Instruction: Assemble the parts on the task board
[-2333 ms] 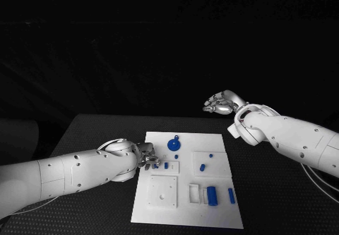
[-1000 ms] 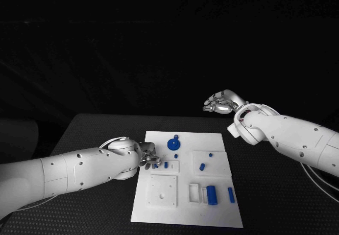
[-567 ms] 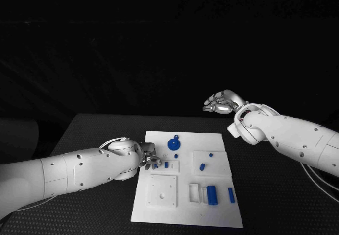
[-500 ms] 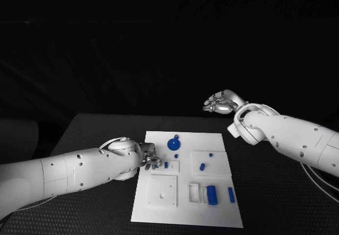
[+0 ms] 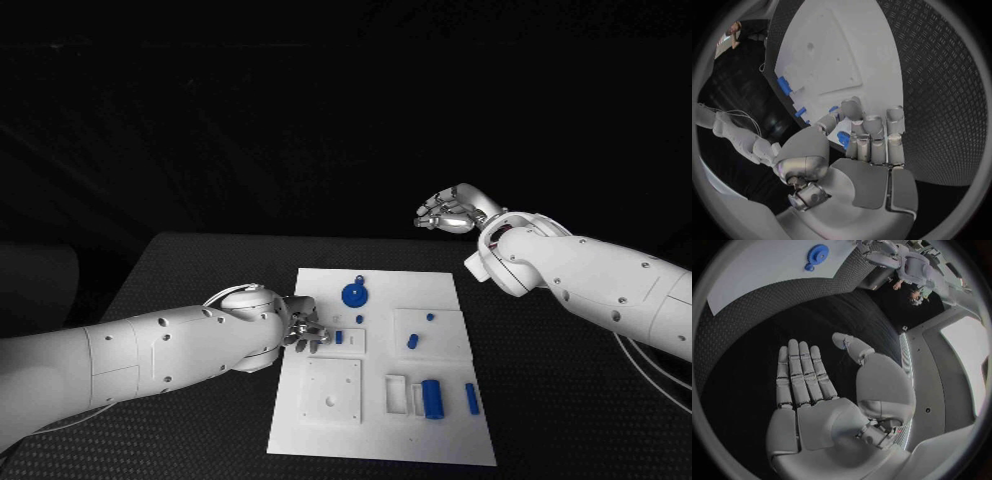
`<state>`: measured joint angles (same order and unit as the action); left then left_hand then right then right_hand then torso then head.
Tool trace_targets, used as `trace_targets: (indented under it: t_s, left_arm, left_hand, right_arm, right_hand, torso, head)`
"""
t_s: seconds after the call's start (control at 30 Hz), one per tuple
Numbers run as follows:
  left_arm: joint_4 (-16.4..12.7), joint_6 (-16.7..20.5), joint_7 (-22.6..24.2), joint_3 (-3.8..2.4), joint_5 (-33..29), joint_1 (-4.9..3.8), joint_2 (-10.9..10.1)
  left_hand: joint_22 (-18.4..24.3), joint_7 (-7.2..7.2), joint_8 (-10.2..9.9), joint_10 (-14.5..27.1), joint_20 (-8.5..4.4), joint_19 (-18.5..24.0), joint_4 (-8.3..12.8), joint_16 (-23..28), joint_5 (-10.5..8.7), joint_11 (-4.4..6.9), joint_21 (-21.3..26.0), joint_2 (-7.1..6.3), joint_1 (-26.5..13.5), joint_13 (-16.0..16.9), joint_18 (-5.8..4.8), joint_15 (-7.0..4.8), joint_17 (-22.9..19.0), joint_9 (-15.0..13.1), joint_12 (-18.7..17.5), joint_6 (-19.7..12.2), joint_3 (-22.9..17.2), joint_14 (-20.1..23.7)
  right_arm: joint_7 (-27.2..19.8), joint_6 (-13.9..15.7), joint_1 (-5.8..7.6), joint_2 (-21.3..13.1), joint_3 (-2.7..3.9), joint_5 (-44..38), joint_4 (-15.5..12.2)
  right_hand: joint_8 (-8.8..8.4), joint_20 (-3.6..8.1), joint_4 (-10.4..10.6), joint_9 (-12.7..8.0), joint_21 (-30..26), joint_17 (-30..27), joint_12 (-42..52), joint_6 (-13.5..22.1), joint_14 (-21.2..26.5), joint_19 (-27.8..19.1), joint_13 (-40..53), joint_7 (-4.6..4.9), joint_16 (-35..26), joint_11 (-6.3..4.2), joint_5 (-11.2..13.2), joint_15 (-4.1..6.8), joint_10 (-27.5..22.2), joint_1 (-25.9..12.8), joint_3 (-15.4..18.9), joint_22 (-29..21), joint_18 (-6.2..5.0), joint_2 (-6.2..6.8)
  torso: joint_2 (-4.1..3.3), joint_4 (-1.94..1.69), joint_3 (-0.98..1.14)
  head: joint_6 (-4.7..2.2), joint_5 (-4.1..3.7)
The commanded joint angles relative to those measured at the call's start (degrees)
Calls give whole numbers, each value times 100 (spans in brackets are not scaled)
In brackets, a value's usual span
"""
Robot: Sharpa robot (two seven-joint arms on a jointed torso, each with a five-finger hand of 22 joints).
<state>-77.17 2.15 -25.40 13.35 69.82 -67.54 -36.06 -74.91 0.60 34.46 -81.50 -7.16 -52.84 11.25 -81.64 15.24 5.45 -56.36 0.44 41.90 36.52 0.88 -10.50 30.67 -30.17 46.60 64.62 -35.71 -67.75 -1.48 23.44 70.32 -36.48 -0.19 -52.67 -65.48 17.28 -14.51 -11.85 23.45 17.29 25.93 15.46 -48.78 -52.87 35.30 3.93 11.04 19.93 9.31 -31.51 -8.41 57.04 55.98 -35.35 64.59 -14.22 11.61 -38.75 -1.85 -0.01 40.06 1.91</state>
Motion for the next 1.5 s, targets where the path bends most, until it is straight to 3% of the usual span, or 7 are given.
trace_targets:
  t_s: [0.03, 0.17, 0.67, 0.77, 1.0, 1.1, 1.5]
  left_arm:
    - [23, -203, -95, 23, -64, 34, 16]
    - [45, -122, -89, 22, -64, 34, 25]
    - [96, 32, -87, 14, -35, 34, -3]
    - [109, 50, -87, 2, -31, 34, -28]
    - [110, 163, -72, -38, -59, 33, -71]
    - [103, 219, -51, -74, -95, 33, -80]
    - [116, 460, 32, -192, -280, 33, -103]
  left_hand:
    - [-87, -13, -35, 9, -805, -40, -189, 39, -344, -22, 18, -318, -112, -18, 71, 0, -15, 11, -16, 21, 18, 2]
    - [-93, -14, -37, 8, -813, -40, -419, 36, -767, -20, 30, -503, -124, -32, 78, -8, -34, 5, -20, 14, -3, 5]
    - [-95, -15, -34, 8, -819, -44, -643, 31, -895, -17, 40, -608, -172, -42, 82, -17, -49, -2, -19, 4, -2, 3]
    - [-96, -18, -29, 11, -826, -45, -824, 27, -1210, -13, 48, -787, -196, -47, 90, -24, -61, -10, -16, -3, -2, 4]
    - [-87, -8, -7, 13, -836, -76, -1406, 18, -1244, -17, 43, -1456, -255, -48, 111, -30, -74, -49, -20, -55, -182, 20]
    - [-86, 1, -7, 18, -829, -71, -1588, 18, -1244, -23, 42, -1595, -278, -49, 108, -27, -80, -59, -27, -86, -190, 26]
    - [-89, 13, -12, 39, -829, -12, -1707, 22, -1240, -36, 45, -1570, -288, -42, 125, -22, -88, -86, -43, -156, 180, 63]
  right_arm:
    - [-27, -57, -2, -3, 2, -10, -10]
    - [-27, -58, -2, -3, 2, -10, -12]
    - [-26, -52, -2, -12, 1, -12, -14]
    - [-26, -51, -2, -16, 1, -12, -12]
    - [-27, -45, -5, -24, 1, -14, -15]
    - [-26, -46, -7, -26, 1, -14, -16]
    - [-27, -52, -13, -29, 1, -14, -15]
  right_hand:
    - [29, 2, 42, -10, -19, -9, -32, 48, 53, -23, -1, 6, -31, 13, -23, 3, 10, 52, 1, 10, -19, -8]
    - [29, 2, 39, -10, -20, -9, -32, 48, 54, -24, -1, 6, -31, 13, -24, 2, 10, 54, 0, 11, -20, -6]
    - [31, 1, 36, -13, -23, -10, -35, 49, 56, -26, -1, 6, -32, 14, -30, 1, 12, 58, 0, 16, -19, -4]
    - [31, 1, 36, -13, -23, -10, -35, 50, 57, -26, -1, 6, -33, 14, -30, 1, 12, 58, 0, 16, -19, -4]
    - [31, 1, 34, -14, -24, -10, -36, 51, 58, -27, -1, 7, -33, 15, -32, 0, 13, 60, 0, 18, -19, -1]
    - [31, 1, 33, -15, -25, -10, -37, 52, 58, -27, -1, 7, -34, 16, -33, 0, 13, 61, 0, 19, -19, 0]
    - [31, 0, 33, -17, -27, -10, -39, 56, 60, -28, -1, 9, -35, 18, -37, -1, 13, 60, 1, 23, -19, 3]
  torso:
    - [-1, 3, 0]
    - [-1, 0, -2]
    - [-1, 0, -8]
    - [-2, -2, -9]
    - [-1, -1, -6]
    - [0, -3, -6]
    - [-1, -2, -3]
  head:
    - [-1, -7]
    - [1, -9]
    - [-11, -21]
    - [-18, -29]
    - [-25, -32]
    - [-26, -33]
    - [-30, -26]
